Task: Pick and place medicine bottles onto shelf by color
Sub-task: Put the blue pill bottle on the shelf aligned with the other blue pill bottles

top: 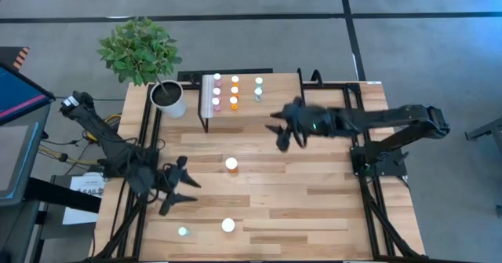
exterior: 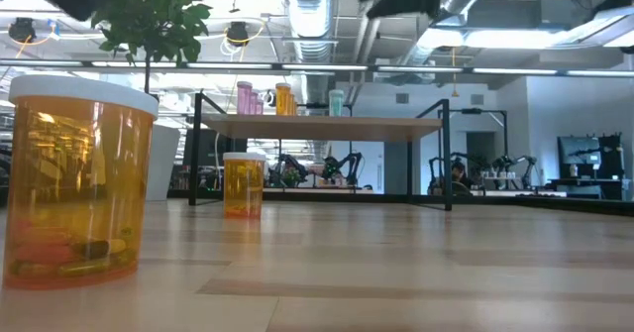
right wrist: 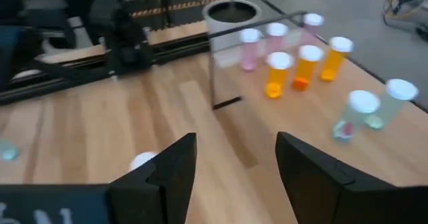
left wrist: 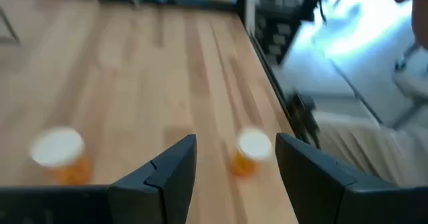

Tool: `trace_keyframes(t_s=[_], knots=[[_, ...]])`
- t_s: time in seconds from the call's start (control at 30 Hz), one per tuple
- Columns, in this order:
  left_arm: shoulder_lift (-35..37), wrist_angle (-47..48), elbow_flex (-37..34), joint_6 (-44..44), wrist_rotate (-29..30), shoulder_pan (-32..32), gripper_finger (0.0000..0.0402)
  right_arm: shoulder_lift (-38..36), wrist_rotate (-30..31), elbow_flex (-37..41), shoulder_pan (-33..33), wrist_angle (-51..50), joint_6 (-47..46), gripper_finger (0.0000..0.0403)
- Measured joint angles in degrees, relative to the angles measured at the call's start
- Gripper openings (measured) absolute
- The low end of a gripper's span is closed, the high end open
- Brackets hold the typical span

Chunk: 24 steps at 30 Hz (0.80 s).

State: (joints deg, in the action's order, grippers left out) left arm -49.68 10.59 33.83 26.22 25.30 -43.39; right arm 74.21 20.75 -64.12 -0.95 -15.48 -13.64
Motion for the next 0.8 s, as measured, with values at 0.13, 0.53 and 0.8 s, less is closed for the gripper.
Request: trace_keyframes(t_s=[0.13, 0.53, 0.8], knots=[[-6.72, 7.71, 4.10, 6.59, 0.00, -5.39, 0.0192, 0.10, 8.36, 0.02, -9.61, -0.33, -1.37, 0.0224], [-27.53, 18.08, 16.13, 18.15, -5.27, -16.47, 0.0192, 12.44, 18.21, 0.07, -27.65, 9.45, -5.82, 0.0222], [-33.30, 21.99, 17.81, 25.27, -8.90, -18.50, 0.0209, 20.45, 18.17, 0.07, -29.95, 19.02, -6.01, 0.0222]])
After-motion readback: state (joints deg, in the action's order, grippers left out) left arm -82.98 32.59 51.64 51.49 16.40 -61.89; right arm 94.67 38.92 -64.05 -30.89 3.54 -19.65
